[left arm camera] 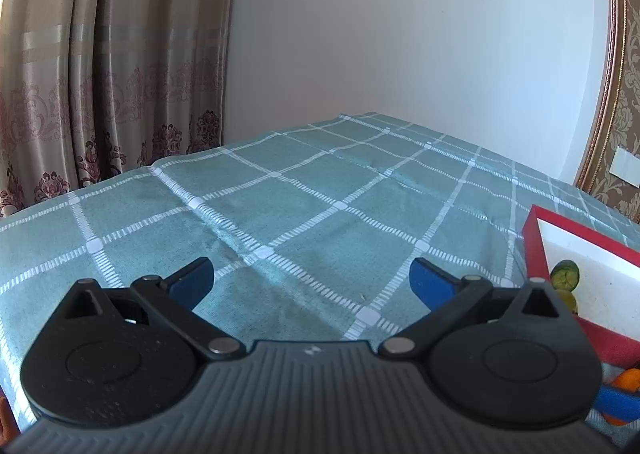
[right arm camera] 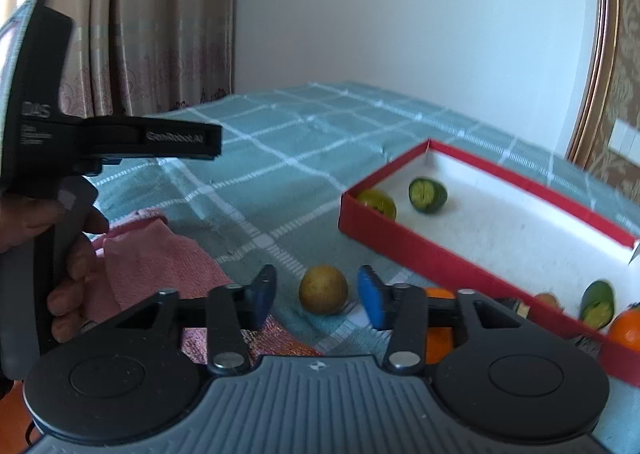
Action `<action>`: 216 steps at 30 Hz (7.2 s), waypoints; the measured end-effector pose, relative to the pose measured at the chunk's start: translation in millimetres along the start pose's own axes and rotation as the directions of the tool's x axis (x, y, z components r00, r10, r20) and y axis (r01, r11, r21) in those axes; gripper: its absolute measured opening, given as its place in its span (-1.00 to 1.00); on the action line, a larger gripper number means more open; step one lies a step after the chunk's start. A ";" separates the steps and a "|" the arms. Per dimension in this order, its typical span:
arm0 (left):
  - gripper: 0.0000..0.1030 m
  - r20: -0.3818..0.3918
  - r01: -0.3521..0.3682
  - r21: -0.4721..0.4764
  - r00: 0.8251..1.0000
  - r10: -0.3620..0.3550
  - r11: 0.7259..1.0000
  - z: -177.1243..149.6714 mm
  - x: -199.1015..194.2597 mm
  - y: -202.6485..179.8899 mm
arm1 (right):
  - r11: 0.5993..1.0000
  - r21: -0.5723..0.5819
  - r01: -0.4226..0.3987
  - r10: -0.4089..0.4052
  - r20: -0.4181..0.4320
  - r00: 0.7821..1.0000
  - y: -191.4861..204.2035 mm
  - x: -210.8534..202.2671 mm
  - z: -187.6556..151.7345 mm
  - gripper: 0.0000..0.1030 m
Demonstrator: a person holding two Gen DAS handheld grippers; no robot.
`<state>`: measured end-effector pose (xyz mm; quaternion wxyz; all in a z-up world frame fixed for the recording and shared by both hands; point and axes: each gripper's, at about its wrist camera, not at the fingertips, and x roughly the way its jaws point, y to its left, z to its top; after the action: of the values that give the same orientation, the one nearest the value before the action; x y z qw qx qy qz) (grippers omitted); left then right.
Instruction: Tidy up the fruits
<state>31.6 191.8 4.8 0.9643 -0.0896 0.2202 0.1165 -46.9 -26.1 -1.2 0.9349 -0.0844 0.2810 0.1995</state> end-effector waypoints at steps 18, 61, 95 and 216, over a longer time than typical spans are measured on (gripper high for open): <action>1.00 -0.003 -0.009 0.008 1.000 0.010 1.000 -0.2 0.6 -2.0 | 0.997 0.072 0.032 -0.044 0.169 0.985 -22.1 -36.9 10.9 -0.50; 1.00 -0.009 0.004 0.017 1.000 -0.003 1.000 -1.2 0.7 -3.4 | 0.924 0.269 0.273 -0.324 0.170 0.931 -135.7 -60.5 -14.2 0.58; 0.82 -0.086 0.421 0.558 0.886 -0.455 0.715 -77.3 -99.1 -154.2 | 0.778 0.551 0.301 -0.507 0.268 0.819 -163.3 -144.4 -105.3 0.73; 0.92 0.029 0.198 0.298 0.976 -0.216 0.934 -29.2 -50.2 -54.6 | 0.936 0.278 0.215 -0.228 0.015 0.974 -140.0 -61.4 -57.7 0.26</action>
<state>-9.7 123.7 7.9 0.9801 0.0350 0.1947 -0.0170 -63.3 -188.5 -8.2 0.9604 0.0199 0.2725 0.0540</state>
